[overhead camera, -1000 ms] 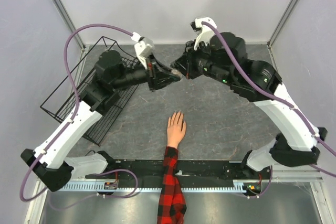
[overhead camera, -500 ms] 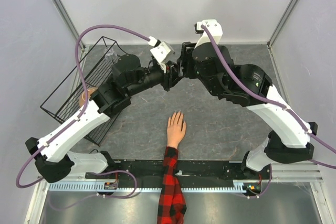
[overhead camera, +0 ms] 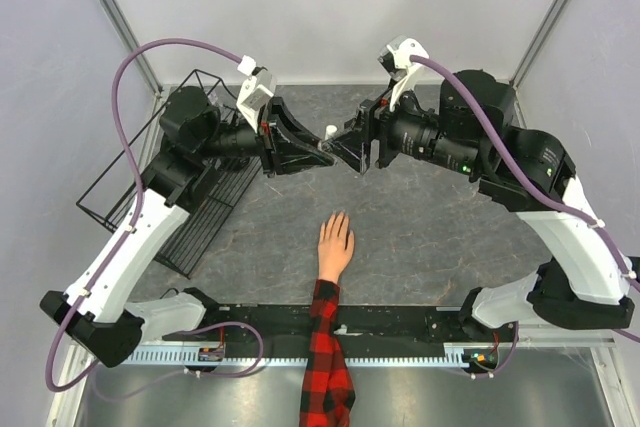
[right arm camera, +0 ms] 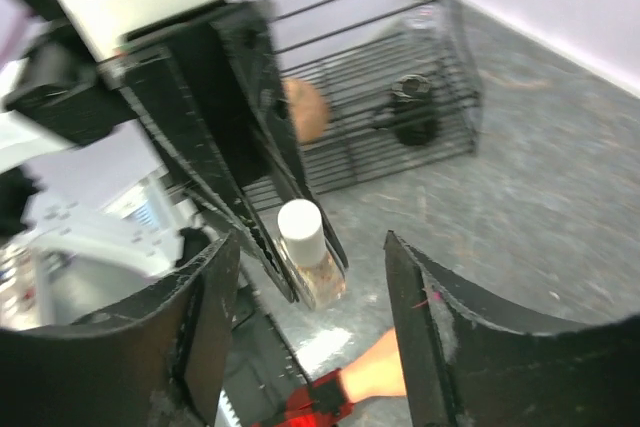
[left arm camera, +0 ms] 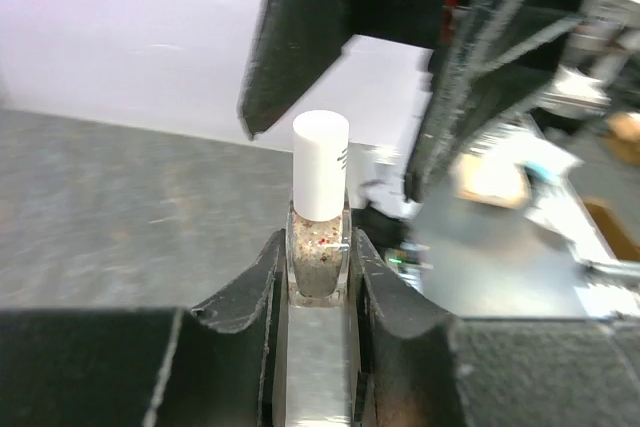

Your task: Paint the nails

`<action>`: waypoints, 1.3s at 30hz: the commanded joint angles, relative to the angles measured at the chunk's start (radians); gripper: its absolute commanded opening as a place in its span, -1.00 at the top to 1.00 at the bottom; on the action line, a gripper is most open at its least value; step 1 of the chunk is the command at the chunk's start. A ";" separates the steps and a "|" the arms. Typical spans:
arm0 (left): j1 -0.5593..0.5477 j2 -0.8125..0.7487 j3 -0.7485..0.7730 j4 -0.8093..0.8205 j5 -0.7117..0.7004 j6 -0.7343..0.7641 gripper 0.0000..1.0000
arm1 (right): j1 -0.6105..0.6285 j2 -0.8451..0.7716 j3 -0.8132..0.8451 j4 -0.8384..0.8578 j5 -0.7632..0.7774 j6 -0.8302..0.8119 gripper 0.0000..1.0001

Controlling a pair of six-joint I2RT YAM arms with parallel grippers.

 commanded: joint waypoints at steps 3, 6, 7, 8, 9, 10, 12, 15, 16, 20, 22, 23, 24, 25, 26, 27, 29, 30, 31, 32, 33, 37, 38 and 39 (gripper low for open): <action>0.020 0.041 -0.022 0.279 0.355 -0.314 0.97 | -0.041 -0.003 -0.021 0.083 -0.287 -0.037 -0.18; 0.020 0.037 -0.028 0.308 0.341 -0.329 0.96 | -0.049 0.007 -0.020 0.092 -0.328 -0.035 -0.06; 0.020 0.040 -0.025 0.310 0.344 -0.331 0.97 | -0.049 0.009 -0.021 0.097 -0.337 -0.035 -0.04; 0.022 0.041 -0.025 0.313 0.347 -0.340 0.96 | -0.051 0.011 -0.024 0.100 -0.345 -0.035 0.06; 0.022 0.043 -0.022 0.315 0.349 -0.341 0.97 | -0.051 0.014 -0.023 0.101 -0.353 -0.035 0.15; 0.022 0.046 -0.020 0.315 0.347 -0.340 0.97 | -0.052 0.015 -0.024 0.101 -0.356 -0.037 0.28; 0.026 0.038 -0.017 0.287 0.324 -0.319 0.96 | -0.052 0.018 -0.029 0.098 -0.354 -0.041 0.61; 0.034 0.037 -0.001 0.256 0.260 -0.277 0.96 | -0.052 0.018 -0.055 0.095 -0.348 -0.047 0.67; 0.034 0.038 0.009 0.217 0.223 -0.262 0.96 | -0.052 0.018 -0.070 0.092 -0.345 -0.047 0.74; 0.034 0.043 0.071 0.022 -0.020 -0.074 0.97 | -0.051 0.037 -0.072 0.068 -0.227 -0.021 1.00; -0.012 0.020 0.078 -0.045 -0.365 0.040 0.96 | -0.037 0.061 -0.049 0.038 -0.025 0.026 1.00; -0.073 0.012 0.084 -0.076 -0.555 0.115 0.96 | -0.020 0.076 -0.031 0.020 0.076 0.043 1.00; -0.161 0.015 0.102 -0.093 -0.780 0.201 0.96 | 0.033 0.137 0.061 -0.074 0.210 0.066 1.00; -0.332 0.033 0.113 -0.080 -1.174 0.370 0.96 | 0.054 0.185 0.127 -0.151 0.379 0.204 1.00; -0.378 0.070 0.137 -0.074 -1.258 0.422 0.96 | 0.061 0.233 0.190 -0.220 0.500 0.245 1.00; -0.404 0.104 0.210 -0.092 -1.289 0.442 0.96 | 0.077 0.306 0.272 -0.283 0.529 0.256 1.00; -0.423 0.170 0.260 -0.119 -1.281 0.383 0.97 | 0.086 0.356 0.321 -0.327 0.603 0.282 1.00; -0.422 0.173 0.254 -0.113 -1.218 0.363 0.97 | 0.086 0.356 0.316 -0.325 0.612 0.284 1.00; -0.422 0.167 0.242 -0.101 -1.178 0.352 0.97 | 0.086 0.350 0.310 -0.321 0.626 0.287 1.00; -0.422 0.161 0.210 -0.083 -1.137 0.347 0.97 | 0.086 0.330 0.295 -0.296 0.626 0.298 1.00; -0.422 0.150 0.194 -0.071 -1.086 0.347 0.96 | 0.086 0.316 0.249 -0.275 0.617 0.295 1.00; -0.386 0.107 0.151 -0.075 -0.861 0.327 0.97 | 0.084 0.235 0.128 -0.155 0.545 0.253 0.62; -0.374 0.086 0.138 -0.080 -0.796 0.323 0.96 | 0.081 0.212 0.115 -0.125 0.534 0.226 0.44; -0.359 0.075 0.128 -0.086 -0.670 0.314 0.97 | 0.077 0.201 0.102 -0.112 0.504 0.209 0.30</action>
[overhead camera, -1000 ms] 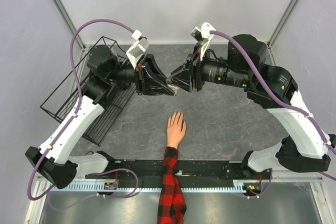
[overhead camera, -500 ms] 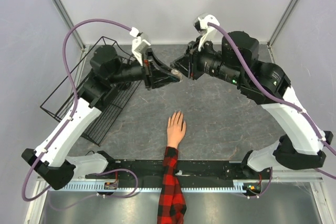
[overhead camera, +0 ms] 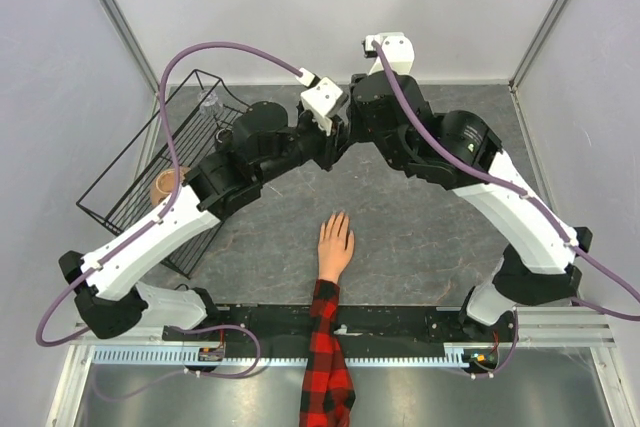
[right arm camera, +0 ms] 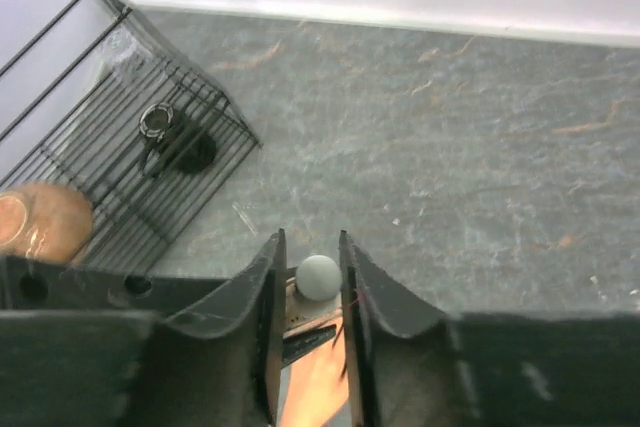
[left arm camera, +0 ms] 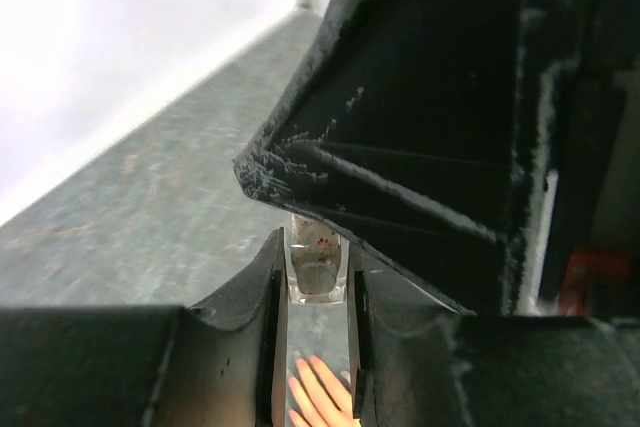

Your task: Paint the nails

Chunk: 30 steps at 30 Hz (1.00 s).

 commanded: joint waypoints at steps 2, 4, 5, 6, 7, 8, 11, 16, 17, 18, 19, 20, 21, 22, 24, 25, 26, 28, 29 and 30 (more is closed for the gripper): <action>0.077 -0.107 -0.035 0.153 0.480 0.013 0.96 | 0.030 -0.069 -0.067 0.099 -0.195 -0.046 -0.02; 0.154 -0.132 -0.057 0.171 0.618 -0.068 0.96 | 0.018 -0.092 -0.073 0.105 -0.257 -0.092 -0.26; 0.185 -0.141 -0.072 0.179 0.664 -0.091 0.97 | 0.005 -0.123 -0.079 0.126 -0.291 -0.117 -0.33; 0.212 -0.159 -0.078 0.188 0.745 -0.114 0.97 | -0.001 -0.143 -0.108 0.143 -0.325 -0.158 -0.40; 0.257 -0.165 -0.083 0.200 0.781 -0.151 0.97 | -0.007 -0.163 -0.126 0.160 -0.401 -0.177 -0.51; 0.275 -0.170 -0.089 0.202 0.818 -0.165 0.96 | -0.024 -0.204 -0.143 0.194 -0.440 -0.192 -0.57; 0.332 -0.159 -0.081 0.222 0.996 -0.229 0.97 | -0.085 -0.264 -0.217 0.251 -0.701 -0.247 -0.66; 0.392 -0.098 -0.075 0.373 1.243 -0.465 0.97 | -0.131 -0.266 -0.202 0.254 -0.986 -0.261 -0.65; 0.397 -0.089 -0.070 0.416 1.263 -0.493 0.97 | -0.137 -0.264 -0.190 0.260 -1.032 -0.257 -0.61; 0.398 -0.084 -0.070 0.429 1.290 -0.513 0.97 | -0.142 -0.260 -0.183 0.265 -1.053 -0.249 -0.58; 0.403 -0.071 -0.067 0.430 1.297 -0.536 0.97 | -0.144 -0.260 -0.180 0.269 -1.066 -0.242 -0.56; 0.403 -0.069 -0.060 0.436 1.303 -0.542 0.96 | -0.147 -0.261 -0.179 0.281 -1.074 -0.231 -0.53; 0.404 -0.067 -0.057 0.442 1.314 -0.556 0.96 | -0.148 -0.261 -0.180 0.288 -1.086 -0.228 -0.46; 0.404 -0.063 -0.055 0.453 1.318 -0.567 0.96 | -0.151 -0.263 -0.182 0.294 -1.092 -0.223 -0.43; 0.404 -0.061 -0.058 0.470 1.321 -0.585 0.96 | -0.154 -0.263 -0.185 0.305 -1.110 -0.218 -0.33; 0.404 -0.061 -0.060 0.478 1.326 -0.590 0.96 | -0.156 -0.261 -0.186 0.306 -1.115 -0.218 -0.30; 0.404 -0.061 -0.060 0.482 1.332 -0.596 0.97 | -0.157 -0.261 -0.188 0.309 -1.115 -0.218 -0.30; 0.404 -0.063 -0.063 0.485 1.335 -0.602 0.96 | -0.157 -0.263 -0.185 0.311 -1.095 -0.223 -0.14; 0.403 -0.066 -0.064 0.484 1.334 -0.602 0.96 | -0.157 -0.264 -0.185 0.311 -1.086 -0.226 -0.06; 0.404 -0.067 -0.066 0.484 1.332 -0.604 0.96 | -0.159 -0.266 -0.185 0.311 -1.081 -0.232 0.09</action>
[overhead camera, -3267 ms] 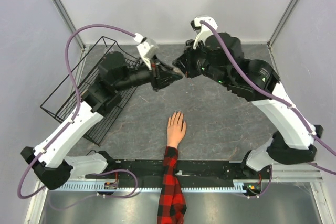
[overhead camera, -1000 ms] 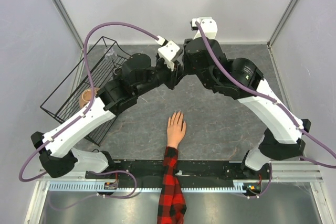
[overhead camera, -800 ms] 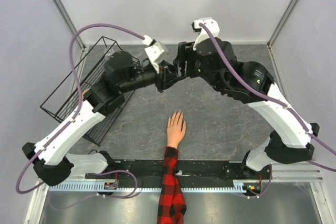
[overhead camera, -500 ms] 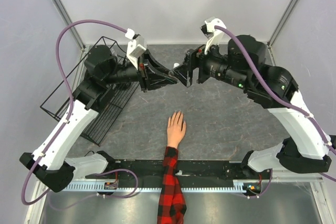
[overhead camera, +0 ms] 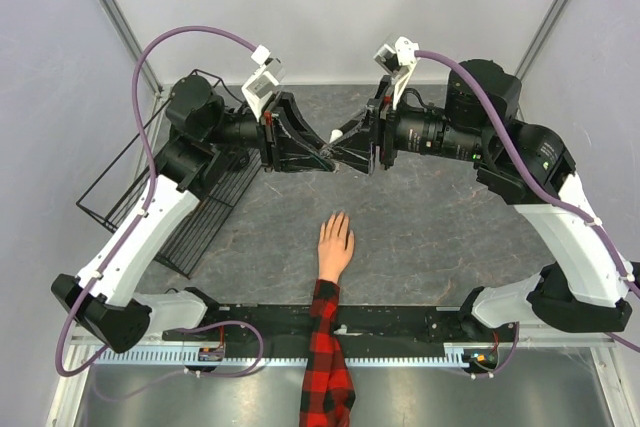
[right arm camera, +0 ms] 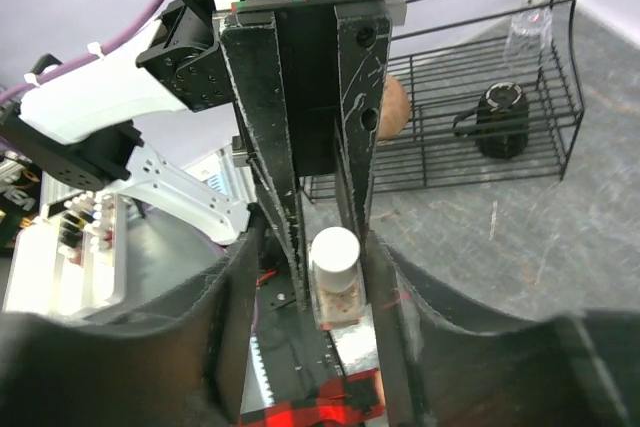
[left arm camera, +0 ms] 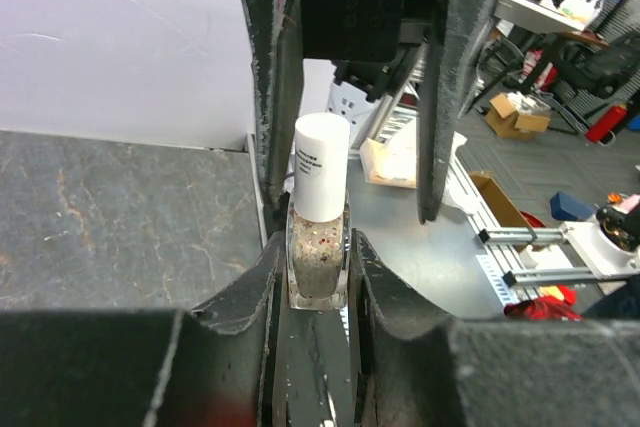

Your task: Paint the nails

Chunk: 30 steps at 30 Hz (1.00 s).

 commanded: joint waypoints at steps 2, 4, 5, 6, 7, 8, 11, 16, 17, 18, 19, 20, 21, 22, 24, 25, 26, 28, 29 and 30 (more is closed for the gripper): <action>0.003 -0.019 0.022 0.065 0.036 -0.065 0.96 | -0.006 -0.005 0.017 0.039 -0.025 -0.019 0.17; 0.005 -0.022 0.026 0.069 0.026 -0.065 0.96 | -0.006 -0.001 0.011 0.033 -0.029 -0.023 0.38; 0.005 -0.023 0.028 0.068 0.014 -0.062 0.96 | -0.006 0.002 0.004 0.030 -0.031 -0.025 0.49; 0.005 -0.026 0.031 0.065 0.002 -0.048 0.96 | -0.006 0.006 0.000 0.030 -0.032 -0.026 0.70; 0.005 -0.028 0.039 0.039 -0.015 -0.030 0.97 | -0.006 0.010 -0.003 0.024 -0.032 -0.026 0.85; 0.005 -0.032 0.048 -0.007 -0.094 0.001 0.97 | -0.004 0.015 -0.003 0.018 -0.017 -0.026 0.99; -0.007 -0.071 0.057 -0.174 -0.444 0.233 0.96 | -0.003 0.027 -0.003 -0.013 0.068 -0.034 1.00; -0.242 -0.079 0.059 -0.265 -1.370 0.522 0.96 | 0.224 0.165 0.188 -0.300 1.005 0.165 1.00; -0.288 -0.048 0.089 -0.294 -1.402 0.583 0.97 | 0.242 0.182 0.201 -0.309 1.044 0.197 1.00; -0.297 -0.019 0.156 -0.312 -1.367 0.589 0.96 | 0.261 0.203 0.215 -0.315 1.107 0.201 1.00; -0.299 0.032 0.189 -0.332 -1.307 0.584 0.96 | 0.269 0.210 0.233 -0.335 1.126 0.207 1.00; -0.300 0.046 0.212 -0.352 -1.185 0.569 0.97 | 0.269 0.210 0.232 -0.334 1.143 0.199 1.00; -0.299 0.052 0.218 -0.351 -1.134 0.564 0.97 | 0.269 0.202 0.231 -0.329 1.156 0.187 1.00; -0.300 0.057 0.212 -0.343 -1.088 0.564 0.97 | 0.270 0.199 0.231 -0.315 1.158 0.179 1.00; -0.297 0.052 0.194 -0.334 -0.999 0.564 0.97 | 0.269 0.187 0.227 -0.292 1.140 0.179 1.00; -0.299 0.049 0.188 -0.333 -0.968 0.563 0.97 | 0.269 0.184 0.206 -0.276 1.123 0.173 0.94; -0.299 0.037 0.182 -0.333 -0.959 0.563 0.96 | 0.269 0.173 0.191 -0.257 1.103 0.162 0.77; -0.294 0.023 0.162 -0.330 -0.922 0.558 0.96 | 0.266 0.144 0.145 -0.203 1.037 0.124 0.54; -0.279 0.015 0.157 -0.333 -0.855 0.555 0.97 | 0.261 0.134 0.132 -0.188 1.008 0.110 0.36; -0.265 0.005 0.152 -0.334 -0.810 0.552 0.97 | 0.256 0.116 0.125 -0.174 0.973 0.095 0.29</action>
